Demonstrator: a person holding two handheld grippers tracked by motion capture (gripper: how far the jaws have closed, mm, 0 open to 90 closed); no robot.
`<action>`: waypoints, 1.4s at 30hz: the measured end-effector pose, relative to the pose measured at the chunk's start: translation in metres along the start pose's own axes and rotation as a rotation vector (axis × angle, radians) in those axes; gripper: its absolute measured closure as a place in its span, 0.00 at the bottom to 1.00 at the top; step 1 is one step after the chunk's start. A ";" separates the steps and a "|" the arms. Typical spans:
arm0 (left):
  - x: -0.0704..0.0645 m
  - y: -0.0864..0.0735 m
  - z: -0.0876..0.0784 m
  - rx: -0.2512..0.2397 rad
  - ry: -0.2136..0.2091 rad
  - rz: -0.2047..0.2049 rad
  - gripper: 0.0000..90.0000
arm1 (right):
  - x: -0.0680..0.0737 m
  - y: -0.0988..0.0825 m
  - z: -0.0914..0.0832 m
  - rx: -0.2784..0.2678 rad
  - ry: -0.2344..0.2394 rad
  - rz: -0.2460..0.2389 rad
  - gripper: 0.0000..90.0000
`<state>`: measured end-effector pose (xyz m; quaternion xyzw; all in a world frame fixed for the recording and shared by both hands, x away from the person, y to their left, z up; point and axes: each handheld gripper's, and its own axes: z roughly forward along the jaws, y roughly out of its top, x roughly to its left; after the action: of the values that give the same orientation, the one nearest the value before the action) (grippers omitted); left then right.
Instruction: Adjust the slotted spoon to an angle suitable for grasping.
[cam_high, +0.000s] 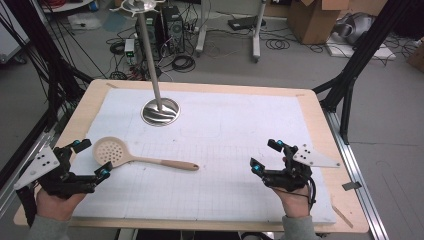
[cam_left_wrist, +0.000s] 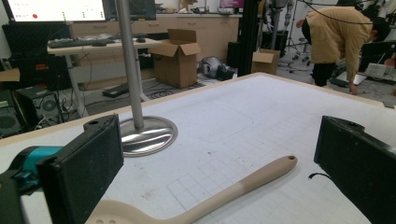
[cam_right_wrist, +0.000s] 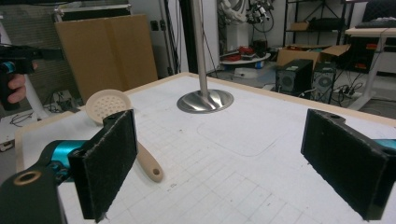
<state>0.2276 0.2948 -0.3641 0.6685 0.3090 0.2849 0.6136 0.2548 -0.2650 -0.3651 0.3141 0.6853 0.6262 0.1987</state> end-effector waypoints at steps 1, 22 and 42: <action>0.000 0.000 0.001 0.002 0.005 -0.003 0.02 | -0.001 0.000 0.000 -0.003 -0.002 -0.002 0.11; -0.004 -0.017 0.026 0.034 -0.020 -0.024 0.47 | -0.004 -0.006 -0.004 0.016 0.006 0.012 0.11; -0.009 -0.042 0.071 0.222 -0.012 -0.030 1.00 | 0.000 -0.007 -0.008 0.034 0.009 0.001 0.11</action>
<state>0.2729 0.2451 -0.4125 0.7293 0.3448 0.2356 0.5420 0.2482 -0.2715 -0.3714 0.3150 0.6966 0.6159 0.1901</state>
